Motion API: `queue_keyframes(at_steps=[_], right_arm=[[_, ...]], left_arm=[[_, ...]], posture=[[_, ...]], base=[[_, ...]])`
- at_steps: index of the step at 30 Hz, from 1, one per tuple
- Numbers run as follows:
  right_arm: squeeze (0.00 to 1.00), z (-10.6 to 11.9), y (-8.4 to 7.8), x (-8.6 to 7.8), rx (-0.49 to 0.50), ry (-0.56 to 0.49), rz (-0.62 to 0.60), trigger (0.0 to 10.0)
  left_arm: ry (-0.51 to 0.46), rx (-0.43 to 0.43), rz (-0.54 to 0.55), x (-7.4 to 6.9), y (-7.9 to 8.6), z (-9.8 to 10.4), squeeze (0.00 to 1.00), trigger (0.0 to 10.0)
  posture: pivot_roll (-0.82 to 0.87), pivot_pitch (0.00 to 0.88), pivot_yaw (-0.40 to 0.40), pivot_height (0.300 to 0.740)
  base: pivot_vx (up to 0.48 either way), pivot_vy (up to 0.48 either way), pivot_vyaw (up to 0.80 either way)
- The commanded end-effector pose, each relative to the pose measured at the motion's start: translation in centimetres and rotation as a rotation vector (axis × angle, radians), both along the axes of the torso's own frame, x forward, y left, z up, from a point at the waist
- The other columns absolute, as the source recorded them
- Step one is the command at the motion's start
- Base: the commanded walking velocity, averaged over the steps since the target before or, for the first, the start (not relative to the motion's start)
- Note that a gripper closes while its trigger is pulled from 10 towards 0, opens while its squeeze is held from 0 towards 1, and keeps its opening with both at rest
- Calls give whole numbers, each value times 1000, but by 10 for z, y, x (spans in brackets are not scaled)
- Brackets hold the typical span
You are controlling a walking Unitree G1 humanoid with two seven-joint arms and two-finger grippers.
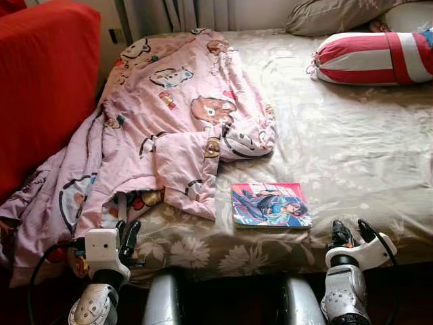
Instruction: Clean up the room
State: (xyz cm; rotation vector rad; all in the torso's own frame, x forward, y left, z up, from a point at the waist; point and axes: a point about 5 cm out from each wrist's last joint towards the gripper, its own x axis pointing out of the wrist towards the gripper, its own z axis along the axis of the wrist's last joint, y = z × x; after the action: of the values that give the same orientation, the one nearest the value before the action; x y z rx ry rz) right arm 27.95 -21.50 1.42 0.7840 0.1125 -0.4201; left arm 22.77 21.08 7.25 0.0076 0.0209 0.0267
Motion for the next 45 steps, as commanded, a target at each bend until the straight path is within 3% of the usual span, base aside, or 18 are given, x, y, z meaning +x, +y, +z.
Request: queue_keyframes(at_steps=[1, 2, 3, 4, 5, 16, 20, 24, 31, 32, 33, 38, 45], right_arm=[[0, -1, 3, 1, -2, 7, 16, 10000], [0, -2, 3, 2, 4, 6, 21, 10000], [141, -1, 4, 4, 6, 4, 36, 10000], [141, -1, 4, 4, 6, 4, 36, 10000], [1000, 0, 4, 7, 20, -5, 37, 10000], [1000, 3, 16, 22, 86, -3, 109, 10000], [1000, 3, 37, 25, 128, -41, 260, 10000], [1000, 1, 48, 22, 154, -83, 334, 10000], [1000, -9, 49, 7, 163, -101, 357, 10000], [314, -12, 48, 3, 160, -96, 344, 10000], [0, -14, 46, 0, 163, -89, 322, 10000], [0, -22, 46, -6, 185, -50, 297, 10000], [0, -20, 52, -1, 215, -55, 316, 10000]], left_arm=[[13, 21, 2, -3, 2, -3, 0, 10000], [14, 20, 1, -3, 2, -3, 0, 10000], [14, 21, 0, -3, 1, -3, 0, 10000], [14, 21, 0, -3, 1, -3, 0, 10000], [14, 21, 0, -3, 2, -2, 0, 10000], [23, 29, 3, -8, 4, -2, 0, 10000], [28, 33, 4, -9, 5, -3, 0, 10000], [29, 34, 6, -9, 6, -3, 0, 10000], [33, 33, 6, -10, 5, -5, 0, 10000], [34, 32, 6, -10, 5, -5, 0, 10000], [34, 32, 7, -10, 5, -5, 0, 10000], [36, 33, 7, -11, 5, -6, 0, 10000], [35, 36, 9, -11, 7, -5, 0, 10000]], posture=[[174, 77, 26, 552], [174, 77, 26, 552], [178, 79, 26, 552], [178, 79, 26, 552], [179, 82, 28, 552], [193, 97, 33, 552], [194, 98, 34, 552], [193, 100, 33, 552], [186, 98, 30, 552], [187, 98, 30, 552], [187, 99, 30, 552], [191, 100, 31, 552], [197, 104, 31, 552]], base=[[0, 0, 0], [0, 0, 0], [0, 0, 0], [0, 0, 0], [0, 0, 0], [0, 0, 0], [0, 0, 0], [0, 0, 0], [0, 0, 0], [0, 0, 0], [0, 0, 0], [0, 0, 0], [0, 0, 0]])
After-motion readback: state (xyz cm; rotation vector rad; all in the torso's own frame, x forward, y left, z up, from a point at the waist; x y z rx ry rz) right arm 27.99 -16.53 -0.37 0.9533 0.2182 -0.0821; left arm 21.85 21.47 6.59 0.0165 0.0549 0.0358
